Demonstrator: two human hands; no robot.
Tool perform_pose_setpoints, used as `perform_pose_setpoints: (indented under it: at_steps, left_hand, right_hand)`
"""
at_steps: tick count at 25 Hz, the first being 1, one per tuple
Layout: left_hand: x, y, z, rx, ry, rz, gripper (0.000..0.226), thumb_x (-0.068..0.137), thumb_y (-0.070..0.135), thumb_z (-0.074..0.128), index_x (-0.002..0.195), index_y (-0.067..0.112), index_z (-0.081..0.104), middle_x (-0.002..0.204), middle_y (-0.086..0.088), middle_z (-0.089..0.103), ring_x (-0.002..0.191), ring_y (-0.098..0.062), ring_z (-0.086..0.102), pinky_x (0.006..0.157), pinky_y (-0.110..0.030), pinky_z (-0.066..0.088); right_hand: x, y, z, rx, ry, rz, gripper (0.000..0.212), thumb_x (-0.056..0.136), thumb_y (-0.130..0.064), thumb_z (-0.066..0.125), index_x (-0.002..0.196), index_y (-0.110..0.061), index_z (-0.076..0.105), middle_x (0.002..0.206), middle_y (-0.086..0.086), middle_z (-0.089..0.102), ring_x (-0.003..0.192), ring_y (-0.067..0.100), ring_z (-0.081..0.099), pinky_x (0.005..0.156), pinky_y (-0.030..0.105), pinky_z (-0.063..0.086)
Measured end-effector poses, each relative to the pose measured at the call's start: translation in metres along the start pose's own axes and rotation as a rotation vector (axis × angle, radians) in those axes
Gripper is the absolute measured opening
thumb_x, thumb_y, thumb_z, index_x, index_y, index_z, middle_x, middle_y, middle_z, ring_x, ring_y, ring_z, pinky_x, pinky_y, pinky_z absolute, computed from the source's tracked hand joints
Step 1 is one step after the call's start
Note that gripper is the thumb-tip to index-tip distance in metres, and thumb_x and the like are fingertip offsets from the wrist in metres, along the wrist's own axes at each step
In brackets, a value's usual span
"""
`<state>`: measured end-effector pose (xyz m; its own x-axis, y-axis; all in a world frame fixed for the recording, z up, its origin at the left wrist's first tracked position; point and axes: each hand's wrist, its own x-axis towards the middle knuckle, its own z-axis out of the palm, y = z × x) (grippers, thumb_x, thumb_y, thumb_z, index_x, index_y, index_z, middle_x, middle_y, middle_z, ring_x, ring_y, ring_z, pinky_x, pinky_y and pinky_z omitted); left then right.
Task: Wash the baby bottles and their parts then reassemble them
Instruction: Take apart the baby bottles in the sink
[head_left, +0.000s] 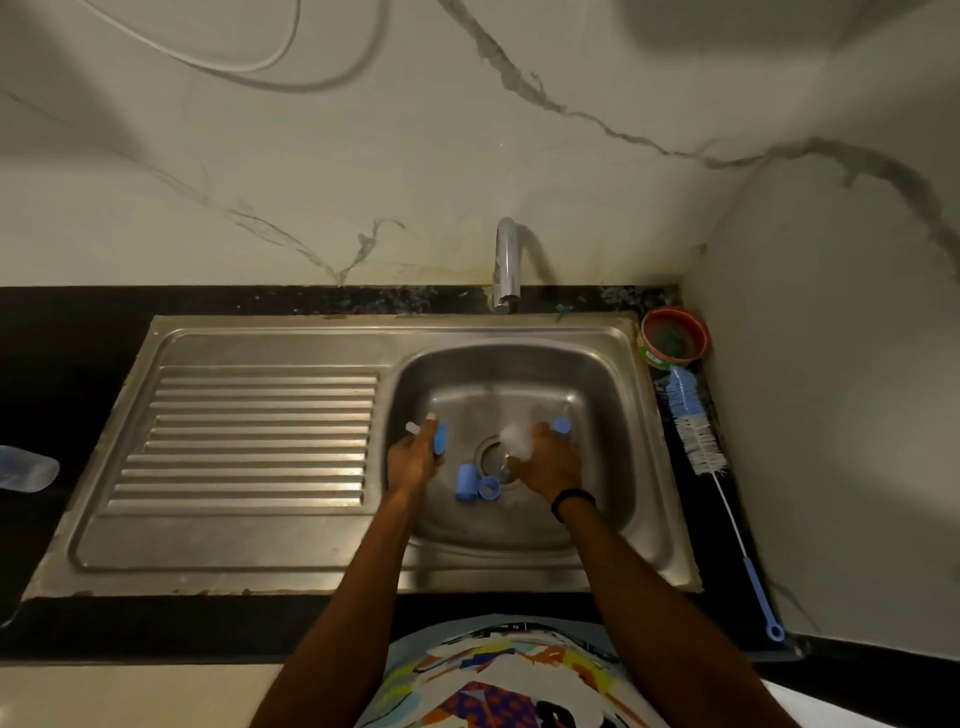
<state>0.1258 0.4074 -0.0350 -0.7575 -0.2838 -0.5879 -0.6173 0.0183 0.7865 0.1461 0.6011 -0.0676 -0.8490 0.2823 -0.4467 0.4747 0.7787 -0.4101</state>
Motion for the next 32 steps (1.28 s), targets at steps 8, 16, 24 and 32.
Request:
perform_pose_setpoints:
  at_steps: [8, 16, 24, 32]
  left_hand:
    - [-0.004, -0.027, 0.032, 0.010, -0.223, -0.114, 0.016, 0.092, 0.019, 0.073, 0.089, 0.005, 0.065, 0.084, -0.011, 0.063, 0.072, -0.016, 0.063, 0.059, -0.021, 0.052]
    - [0.002, -0.036, 0.040, 0.314, -0.228, 0.028, 0.015, 0.088, 0.017, 0.077, 0.078, 0.022, 0.068, 0.071, 0.008, 0.069, 0.072, -0.009, 0.064, 0.071, -0.025, 0.052]
    - [-0.005, -0.032, 0.030, 0.630, -0.176, 0.241, 0.051, 0.076, 0.013, 0.087, 0.118, 0.011, 0.059, 0.103, 0.000, 0.061, 0.092, -0.013, 0.059, 0.064, -0.006, 0.041]
    - [-0.003, -0.030, -0.001, 0.506, -0.263, 0.430, 0.049, 0.070, 0.018, 0.092, 0.112, 0.013, 0.068, 0.100, 0.005, 0.068, 0.088, -0.011, 0.065, 0.075, -0.003, 0.046]
  right_hand:
    - [0.027, 0.068, 0.043, -0.015, -0.237, 0.433, 0.083, 0.080, -0.045, 0.076, 0.143, -0.014, 0.033, 0.145, 0.021, 0.037, 0.129, 0.038, 0.043, 0.106, 0.048, 0.040]
    - [0.037, 0.072, 0.045, -0.007, -0.263, 0.460, 0.081, 0.082, -0.042, 0.075, 0.144, -0.010, 0.033, 0.145, 0.021, 0.037, 0.130, 0.039, 0.042, 0.107, 0.048, 0.039]
    - [0.015, -0.004, -0.008, 0.872, -0.508, 0.148, 0.048, 0.091, -0.052, 0.063, 0.093, -0.005, 0.067, 0.083, 0.010, 0.071, 0.075, 0.018, 0.066, 0.078, 0.034, 0.057]
    - [-0.005, -0.020, -0.006, 0.816, -0.486, -0.248, 0.025, 0.087, -0.021, 0.074, 0.099, 0.000, 0.071, 0.075, 0.015, 0.070, 0.066, 0.019, 0.063, 0.065, 0.030, 0.053]
